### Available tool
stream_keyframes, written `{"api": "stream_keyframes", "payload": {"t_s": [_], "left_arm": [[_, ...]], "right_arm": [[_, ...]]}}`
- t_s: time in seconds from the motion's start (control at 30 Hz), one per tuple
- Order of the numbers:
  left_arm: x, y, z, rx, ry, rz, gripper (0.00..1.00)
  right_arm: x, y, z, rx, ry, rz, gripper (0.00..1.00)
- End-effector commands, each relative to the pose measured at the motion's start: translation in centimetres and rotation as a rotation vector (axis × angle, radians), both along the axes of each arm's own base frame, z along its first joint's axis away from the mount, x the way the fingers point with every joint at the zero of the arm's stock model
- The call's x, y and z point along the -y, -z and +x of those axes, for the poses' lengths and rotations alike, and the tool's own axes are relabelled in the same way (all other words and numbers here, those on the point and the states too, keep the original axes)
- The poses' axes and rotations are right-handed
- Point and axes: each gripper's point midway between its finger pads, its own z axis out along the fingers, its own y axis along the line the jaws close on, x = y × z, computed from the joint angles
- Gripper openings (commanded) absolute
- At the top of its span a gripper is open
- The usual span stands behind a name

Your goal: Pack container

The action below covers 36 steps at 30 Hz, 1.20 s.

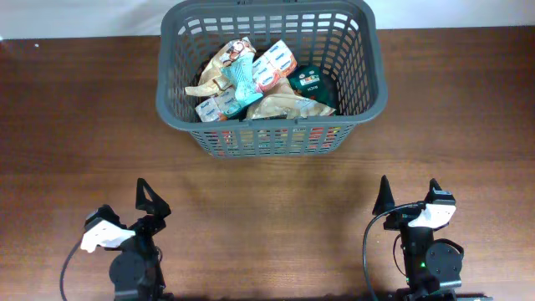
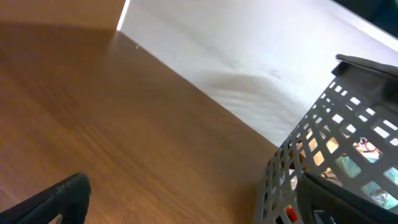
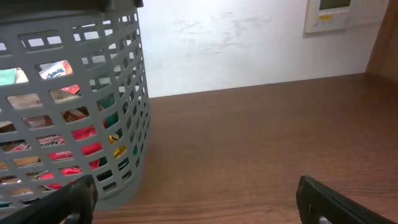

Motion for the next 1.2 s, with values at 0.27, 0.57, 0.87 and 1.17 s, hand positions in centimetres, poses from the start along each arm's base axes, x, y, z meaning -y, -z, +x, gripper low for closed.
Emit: {"api": "stream_keyframes", "payload": {"t_s": [0.27, 0.57, 0.87, 1.17], "left_arm": [[1.41, 0.48, 0.44, -0.103, 0.115, 0.284, 0.99], [1.4, 0.46, 0.45, -0.153, 0.127, 0.427, 0.99], [1.4, 0.46, 0.45, -0.153, 0.127, 0.427, 0.99], [1.4, 0.46, 0.45, -0.153, 0.127, 0.427, 0.99]], "right_arm": [[0.04, 0.31, -0.02, -0.005, 0.0, -0.007, 0.99], [0.04, 0.31, -0.02, -0.005, 0.001, -0.007, 0.99], [0.04, 0.31, -0.02, -0.005, 0.001, -0.007, 0.99], [0.04, 0.31, -0.02, -0.005, 0.001, -0.007, 0.99]]}}
